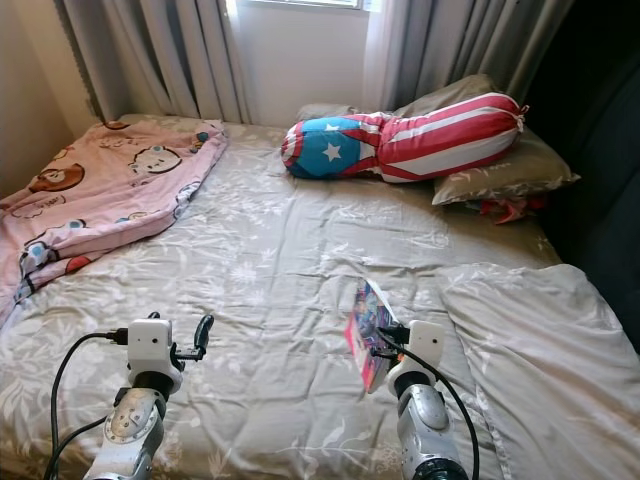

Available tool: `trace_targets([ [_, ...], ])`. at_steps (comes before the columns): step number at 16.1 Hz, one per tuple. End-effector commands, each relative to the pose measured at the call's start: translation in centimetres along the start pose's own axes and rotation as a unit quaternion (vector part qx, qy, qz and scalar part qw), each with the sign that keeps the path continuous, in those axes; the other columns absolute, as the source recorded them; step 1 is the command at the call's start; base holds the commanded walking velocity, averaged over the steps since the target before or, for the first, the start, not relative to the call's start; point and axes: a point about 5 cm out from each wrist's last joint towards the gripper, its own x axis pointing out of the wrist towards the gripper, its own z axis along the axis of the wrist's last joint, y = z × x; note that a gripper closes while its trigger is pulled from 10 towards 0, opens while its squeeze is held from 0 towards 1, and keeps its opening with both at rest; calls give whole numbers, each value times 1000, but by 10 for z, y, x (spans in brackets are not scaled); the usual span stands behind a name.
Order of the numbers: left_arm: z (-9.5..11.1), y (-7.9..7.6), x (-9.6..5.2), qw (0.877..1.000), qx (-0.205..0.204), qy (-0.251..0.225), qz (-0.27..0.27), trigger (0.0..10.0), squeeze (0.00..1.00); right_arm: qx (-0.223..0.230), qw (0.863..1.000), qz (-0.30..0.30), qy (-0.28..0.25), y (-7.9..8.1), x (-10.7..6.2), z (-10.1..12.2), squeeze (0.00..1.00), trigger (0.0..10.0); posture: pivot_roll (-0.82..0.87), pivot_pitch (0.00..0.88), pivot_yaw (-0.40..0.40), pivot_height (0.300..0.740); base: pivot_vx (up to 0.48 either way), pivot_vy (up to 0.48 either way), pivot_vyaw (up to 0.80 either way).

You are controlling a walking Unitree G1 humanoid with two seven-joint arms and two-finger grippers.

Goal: Clean up the room

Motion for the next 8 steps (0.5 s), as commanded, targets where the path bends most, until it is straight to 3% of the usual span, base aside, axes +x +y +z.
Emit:
trace_targets([
  [1,0,3,-1,1000,-4,4,5,10000,0,-6,999,2,-37,1,4,14,0,10000,22,0,-76,687,0,0,0],
  [8,7,2,3,1000,-7,-5,7,10000,0,0,999,-2,-40,0,3,14,0,10000,27,0,-78,672,0,0,0],
])
